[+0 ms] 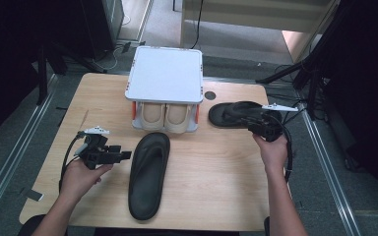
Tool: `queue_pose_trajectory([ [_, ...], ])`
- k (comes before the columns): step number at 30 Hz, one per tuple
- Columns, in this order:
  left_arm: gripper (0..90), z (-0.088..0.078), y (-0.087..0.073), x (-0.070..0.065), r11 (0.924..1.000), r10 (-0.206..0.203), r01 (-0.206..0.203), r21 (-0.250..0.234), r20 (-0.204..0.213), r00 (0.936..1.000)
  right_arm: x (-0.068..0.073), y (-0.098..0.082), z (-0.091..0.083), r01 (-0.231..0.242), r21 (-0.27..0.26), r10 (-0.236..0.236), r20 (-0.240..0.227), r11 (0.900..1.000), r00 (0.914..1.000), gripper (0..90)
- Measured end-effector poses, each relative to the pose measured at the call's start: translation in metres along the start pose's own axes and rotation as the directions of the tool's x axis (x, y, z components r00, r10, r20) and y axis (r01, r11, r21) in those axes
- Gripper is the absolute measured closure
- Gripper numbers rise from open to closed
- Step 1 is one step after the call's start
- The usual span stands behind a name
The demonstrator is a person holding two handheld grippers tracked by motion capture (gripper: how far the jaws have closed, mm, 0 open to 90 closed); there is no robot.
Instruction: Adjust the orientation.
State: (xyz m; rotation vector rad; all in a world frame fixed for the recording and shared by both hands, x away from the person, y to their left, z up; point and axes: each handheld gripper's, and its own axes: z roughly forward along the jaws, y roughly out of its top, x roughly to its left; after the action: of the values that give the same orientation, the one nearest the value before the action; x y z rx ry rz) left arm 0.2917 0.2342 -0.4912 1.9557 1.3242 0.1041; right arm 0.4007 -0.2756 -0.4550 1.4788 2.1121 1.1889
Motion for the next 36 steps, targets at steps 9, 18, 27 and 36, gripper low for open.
queue_pose_trajectory([
  [9, 43.5, -0.001, -0.002, 0.002, 0.9999, 0.000, -0.001, -0.013, -0.016, 0.9999, -0.030, 0.005, 0.014, -0.006, 0.011, 0.005, 0.038, 1.000, 0.9992, 86.2],
  [18, 43.5, -0.001, -0.001, -0.003, 0.9981, 0.040, -0.041, -0.045, -0.008, 0.9992, -0.050, 0.016, 0.037, -0.009, 0.021, 0.007, 0.070, 1.000, 0.9975, 90.0],
  [27, 43.5, -0.003, -0.004, -0.003, 0.9982, 0.043, -0.044, -0.041, -0.011, 0.9990, -0.076, 0.015, 0.041, -0.077, 0.003, 0.077, 0.087, 0.997, 0.9933, 90.0],
  [36, 43.5, -0.009, -0.012, -0.001, 0.9985, 0.022, -0.024, -0.049, -0.026, 0.9994, -0.095, 0.006, 0.051, -0.133, 0.049, 0.126, 0.119, 0.990, 0.9848, 90.0],
])
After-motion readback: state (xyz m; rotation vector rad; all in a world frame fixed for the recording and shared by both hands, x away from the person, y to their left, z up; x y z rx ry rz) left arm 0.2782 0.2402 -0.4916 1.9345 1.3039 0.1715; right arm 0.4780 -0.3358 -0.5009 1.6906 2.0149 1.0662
